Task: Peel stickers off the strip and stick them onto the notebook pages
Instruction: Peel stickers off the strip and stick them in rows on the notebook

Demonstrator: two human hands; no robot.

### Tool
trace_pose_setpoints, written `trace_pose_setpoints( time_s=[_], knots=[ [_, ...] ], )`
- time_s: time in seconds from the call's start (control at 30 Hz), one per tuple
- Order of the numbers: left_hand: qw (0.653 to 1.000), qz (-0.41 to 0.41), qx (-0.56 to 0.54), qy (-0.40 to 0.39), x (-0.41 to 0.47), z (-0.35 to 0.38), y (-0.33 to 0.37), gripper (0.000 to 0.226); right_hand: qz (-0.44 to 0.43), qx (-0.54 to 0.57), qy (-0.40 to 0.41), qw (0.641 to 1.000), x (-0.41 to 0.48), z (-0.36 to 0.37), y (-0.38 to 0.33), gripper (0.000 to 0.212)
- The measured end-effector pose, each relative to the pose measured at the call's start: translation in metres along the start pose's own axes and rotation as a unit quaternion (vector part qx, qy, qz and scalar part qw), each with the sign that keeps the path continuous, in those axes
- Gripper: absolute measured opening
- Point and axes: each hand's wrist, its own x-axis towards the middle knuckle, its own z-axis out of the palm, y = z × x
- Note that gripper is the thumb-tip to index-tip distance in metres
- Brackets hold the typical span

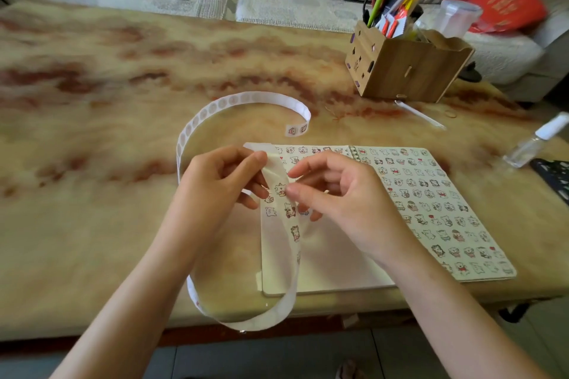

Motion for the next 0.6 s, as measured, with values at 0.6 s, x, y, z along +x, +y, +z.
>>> trace_pose_setpoints(
  time_s=[0.6],
  knots=[
    [0.993, -0.067, -0.021, -0.097, -0.0038, 0.0003, 0.0061, 0.018, -0.053, -0.008, 0.040, 0.998, -0.0005, 0.0036, 0.0038, 0.012]
  ],
)
